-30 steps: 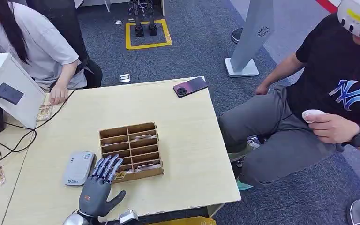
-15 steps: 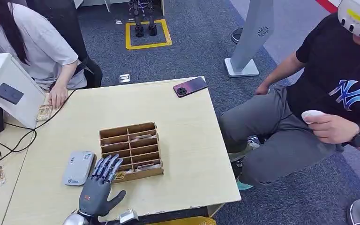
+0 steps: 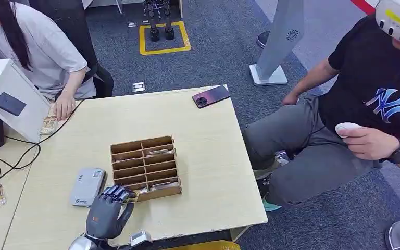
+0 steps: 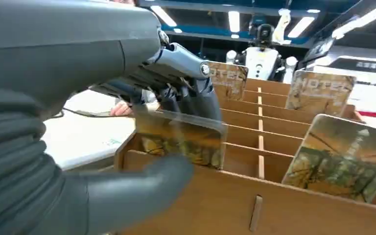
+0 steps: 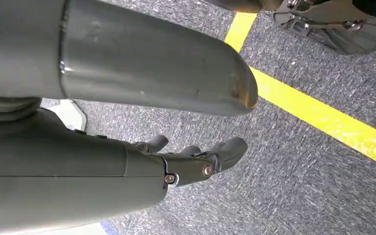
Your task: Pass the card to the sensor for recognition and then transmit it.
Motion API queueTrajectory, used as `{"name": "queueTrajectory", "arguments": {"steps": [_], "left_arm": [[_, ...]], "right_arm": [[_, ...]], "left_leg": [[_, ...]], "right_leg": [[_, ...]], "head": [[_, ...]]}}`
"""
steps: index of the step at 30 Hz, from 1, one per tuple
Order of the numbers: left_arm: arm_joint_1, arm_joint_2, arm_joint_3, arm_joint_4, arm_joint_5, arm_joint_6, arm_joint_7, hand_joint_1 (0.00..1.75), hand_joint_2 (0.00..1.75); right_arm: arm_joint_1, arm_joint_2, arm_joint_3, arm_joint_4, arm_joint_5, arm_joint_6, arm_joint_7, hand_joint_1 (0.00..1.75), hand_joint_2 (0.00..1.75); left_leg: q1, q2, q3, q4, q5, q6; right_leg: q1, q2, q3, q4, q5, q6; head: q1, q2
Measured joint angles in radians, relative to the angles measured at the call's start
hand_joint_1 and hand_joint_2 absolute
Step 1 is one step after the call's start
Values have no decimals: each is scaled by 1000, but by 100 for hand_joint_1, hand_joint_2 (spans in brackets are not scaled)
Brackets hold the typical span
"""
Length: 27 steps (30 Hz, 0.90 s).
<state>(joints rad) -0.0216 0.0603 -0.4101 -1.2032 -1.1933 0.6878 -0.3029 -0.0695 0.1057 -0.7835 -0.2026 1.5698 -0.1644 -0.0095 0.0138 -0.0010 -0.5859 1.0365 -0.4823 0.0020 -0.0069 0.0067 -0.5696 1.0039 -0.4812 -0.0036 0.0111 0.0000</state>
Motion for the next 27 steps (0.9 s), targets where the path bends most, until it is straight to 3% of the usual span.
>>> {"name": "queueTrajectory", "arguments": {"steps": [11,17,20,27], "left_arm": [[-9,-2,2,6,8,-1,3,175,175],[-20,12,13,7,60,-44,-20,175,175],[-47,60,26,-21,174,-143,-64,175,175],[-230,241,139,-257,474,-463,-119,175,175]], "right_arm": [[0,0,0,0,0,-1,-14,0,0],[0,0,0,0,0,2,-15,0,0],[0,0,0,0,0,3,-20,0,0],[0,0,0,0,0,9,-29,0,0]], "left_leg": [[0,0,0,0,0,0],[0,0,0,0,0,0],[1,0,1,0,1,0],[5,-2,0,0,6,-5]], "right_leg": [[0,0,0,0,0,0],[0,0,0,0,0,0],[0,0,0,0,1,-1],[3,-1,-1,2,4,-6]], "head": [[0,0],[0,0],[0,0],[-1,0]]}}
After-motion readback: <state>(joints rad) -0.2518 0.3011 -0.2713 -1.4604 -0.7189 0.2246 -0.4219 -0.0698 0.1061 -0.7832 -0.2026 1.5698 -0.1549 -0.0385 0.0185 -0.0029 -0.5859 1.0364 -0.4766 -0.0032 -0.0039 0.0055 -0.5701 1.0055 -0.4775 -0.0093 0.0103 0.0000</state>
